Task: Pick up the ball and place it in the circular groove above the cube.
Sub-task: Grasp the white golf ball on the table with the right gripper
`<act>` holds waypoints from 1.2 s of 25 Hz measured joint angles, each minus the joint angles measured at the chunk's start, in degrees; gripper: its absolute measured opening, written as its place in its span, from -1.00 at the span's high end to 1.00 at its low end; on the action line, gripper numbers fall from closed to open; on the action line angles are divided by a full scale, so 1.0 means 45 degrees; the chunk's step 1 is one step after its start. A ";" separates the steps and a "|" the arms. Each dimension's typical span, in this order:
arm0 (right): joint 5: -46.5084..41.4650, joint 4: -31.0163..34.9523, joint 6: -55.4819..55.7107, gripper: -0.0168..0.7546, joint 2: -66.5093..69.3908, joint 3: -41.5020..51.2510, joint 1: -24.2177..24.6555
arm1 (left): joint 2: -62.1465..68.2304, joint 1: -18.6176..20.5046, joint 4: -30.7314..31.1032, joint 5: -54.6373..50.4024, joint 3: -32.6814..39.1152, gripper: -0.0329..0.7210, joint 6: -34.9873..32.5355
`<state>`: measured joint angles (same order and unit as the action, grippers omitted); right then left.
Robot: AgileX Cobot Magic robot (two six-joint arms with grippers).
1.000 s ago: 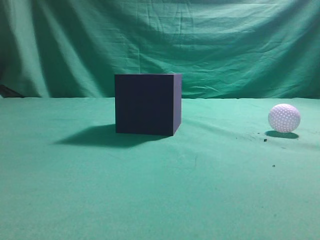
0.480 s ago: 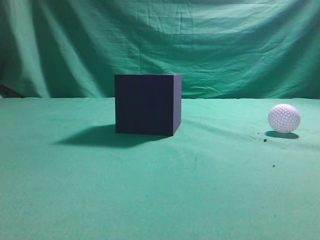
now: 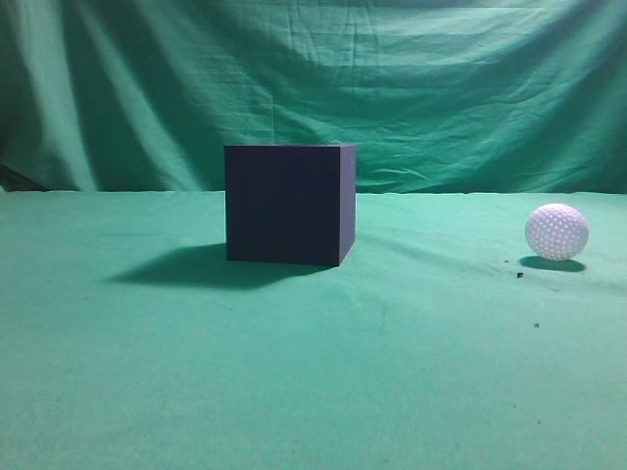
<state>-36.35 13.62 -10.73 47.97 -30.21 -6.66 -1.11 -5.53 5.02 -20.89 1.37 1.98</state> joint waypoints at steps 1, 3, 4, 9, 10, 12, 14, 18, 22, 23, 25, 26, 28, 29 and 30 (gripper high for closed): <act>-0.0275 0.0000 -0.0202 0.96 0.0706 -0.0432 -0.0214 | 0.0000 0.0000 0.0000 0.0000 0.0000 0.91 0.0000; -0.0717 -0.0190 -0.0357 0.96 0.1994 -0.1140 -0.0868 | 0.0000 0.0000 0.0000 0.0000 0.0000 0.91 0.0000; -0.0833 -0.0381 -0.0357 0.96 0.2677 -0.1499 -0.1280 | 0.0000 0.0000 0.0000 0.0000 0.0000 0.91 0.0000; -0.1045 -0.1293 -0.0278 0.96 0.5773 -0.3213 -0.2707 | 0.0000 0.0000 0.0000 0.0000 0.0000 0.91 0.0000; -0.1045 -0.1395 -0.0269 0.96 0.6254 -0.3576 -0.2822 | 0.0000 0.0000 0.0000 0.0000 0.0000 0.91 0.0000; -0.1045 -0.1504 -0.0249 0.83 0.7337 -0.4238 -0.2901 | 0.0000 0.0000 0.0000 0.0000 0.0000 0.91 0.0000; -0.1045 -0.1626 -0.0249 0.52 0.8260 -0.4856 -0.2901 | 0.0000 0.0000 0.0000 0.0000 0.0000 0.91 0.0000; -0.0891 -0.1906 -0.0219 -0.14 0.9914 -0.5918 -0.2901 | 0.0000 0.0000 0.0000 0.0000 0.0000 0.91 0.0000; -0.0798 -0.2196 -0.0119 -0.35 1.1284 -0.6644 -0.2901 | 0.0000 0.0000 0.0000 0.0000 0.0000 0.91 0.0000; -0.0798 -0.2224 -0.0022 -0.35 1.1577 -0.6791 -0.2901 | 0.0000 0.0000 0.0000 0.0000 0.0000 0.91 0.0000; -0.0714 -0.2337 0.0204 -0.42 1.2029 -0.6989 -0.2901 | 0.0000 0.0000 0.0000 0.0000 0.0000 0.91 0.0000; -0.0677 -0.2365 0.0286 -0.42 1.2230 -0.7072 -0.2901 | 0.0000 0.0000 0.0000 0.0000 0.0000 0.91 0.0000; -0.0595 -0.2394 0.0340 -0.42 1.2515 -0.7150 -0.2901 | 0.0000 0.0000 0.0000 0.0000 0.0000 0.91 0.0000; -0.0597 -0.2415 0.0387 -0.42 1.2626 -0.7150 -0.2901 | 0.0000 0.0000 0.0000 0.0000 0.0000 0.91 0.0000; -0.0572 -0.2415 0.0416 -0.42 1.2683 -0.7157 -0.2901 | 0.0000 0.0000 0.0000 0.0000 0.0000 0.91 0.0000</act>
<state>-38.92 2.75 -8.86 105.05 -62.42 -19.72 -1.11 -5.53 5.02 -20.89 1.37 1.98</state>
